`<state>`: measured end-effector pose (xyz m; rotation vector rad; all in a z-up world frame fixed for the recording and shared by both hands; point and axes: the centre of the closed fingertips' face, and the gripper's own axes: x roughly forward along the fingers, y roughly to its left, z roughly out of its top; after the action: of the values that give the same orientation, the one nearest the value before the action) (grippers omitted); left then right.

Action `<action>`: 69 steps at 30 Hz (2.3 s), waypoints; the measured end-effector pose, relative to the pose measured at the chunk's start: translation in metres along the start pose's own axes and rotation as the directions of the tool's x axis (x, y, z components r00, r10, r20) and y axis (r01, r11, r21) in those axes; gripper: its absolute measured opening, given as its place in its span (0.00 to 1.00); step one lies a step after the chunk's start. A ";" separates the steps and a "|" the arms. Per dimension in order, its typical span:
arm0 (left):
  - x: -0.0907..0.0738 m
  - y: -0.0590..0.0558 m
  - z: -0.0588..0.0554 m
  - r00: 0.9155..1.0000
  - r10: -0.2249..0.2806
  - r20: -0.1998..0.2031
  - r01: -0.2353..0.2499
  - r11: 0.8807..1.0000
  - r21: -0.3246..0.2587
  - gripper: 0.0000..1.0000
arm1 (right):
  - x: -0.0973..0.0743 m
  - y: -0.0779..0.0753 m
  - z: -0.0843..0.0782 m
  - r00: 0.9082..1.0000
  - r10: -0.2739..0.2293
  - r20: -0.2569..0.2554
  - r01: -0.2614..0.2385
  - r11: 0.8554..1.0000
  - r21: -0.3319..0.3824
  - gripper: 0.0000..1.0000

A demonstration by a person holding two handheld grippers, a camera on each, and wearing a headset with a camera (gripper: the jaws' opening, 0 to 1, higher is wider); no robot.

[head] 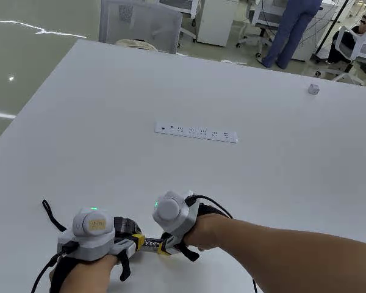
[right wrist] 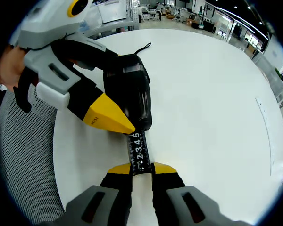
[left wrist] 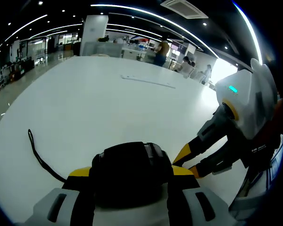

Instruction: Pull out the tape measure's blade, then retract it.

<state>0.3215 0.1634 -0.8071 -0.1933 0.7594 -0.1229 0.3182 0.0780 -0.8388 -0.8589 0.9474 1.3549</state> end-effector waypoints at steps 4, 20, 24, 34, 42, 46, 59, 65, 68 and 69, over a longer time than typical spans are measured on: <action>0.000 0.000 0.000 1.000 0.000 0.000 0.000 1.000 0.000 0.58 | 0.001 0.001 0.003 1.000 -0.002 0.004 0.002 1.000 0.001 0.15; 0.000 0.000 0.000 1.000 -0.003 -0.004 0.003 1.000 -0.005 0.59 | 0.007 0.002 0.017 0.999 -0.001 0.044 0.001 1.000 0.011 0.15; 0.000 0.000 0.000 1.000 -0.003 -0.003 0.003 1.000 -0.007 0.59 | 0.007 0.003 0.020 0.999 -0.003 0.052 0.002 1.000 0.017 0.15; 0.000 0.000 0.000 1.000 -0.006 -0.002 0.006 1.000 -0.007 0.59 | 0.006 0.009 0.020 0.994 0.032 0.100 -0.031 0.999 -0.010 0.20; 0.001 0.001 0.000 1.000 -0.007 0.000 0.007 1.000 -0.007 0.59 | 0.003 0.004 0.013 0.995 0.009 0.096 -0.004 0.999 -0.045 0.16; 0.001 0.001 0.000 1.000 -0.008 0.000 0.008 1.000 -0.009 0.59 | 0.003 0.004 0.012 0.993 0.007 0.115 -0.005 1.000 -0.016 0.15; 0.000 0.001 0.000 1.000 -0.009 -0.003 0.009 1.000 -0.014 0.59 | 0.006 0.004 0.017 0.994 0.000 0.106 0.002 1.000 -0.013 0.14; 0.000 0.001 0.000 1.000 -0.012 -0.002 0.012 1.000 -0.016 0.59 | 0.007 0.003 0.019 0.993 0.000 0.121 0.002 1.000 -0.012 0.14; 0.000 0.001 0.000 1.000 -0.013 -0.003 0.012 1.000 -0.018 0.59 | 0.008 0.003 0.021 0.992 0.001 0.127 0.000 1.000 -0.009 0.14; 0.000 0.000 0.000 1.000 -0.013 -0.003 0.013 1.000 -0.021 0.59 | 0.008 0.003 0.021 0.992 0.001 0.129 -0.001 1.000 -0.007 0.14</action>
<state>0.3219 0.1638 -0.8074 -0.2182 0.7630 -0.1280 0.3162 0.1007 -0.8381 -0.7663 0.8434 1.3981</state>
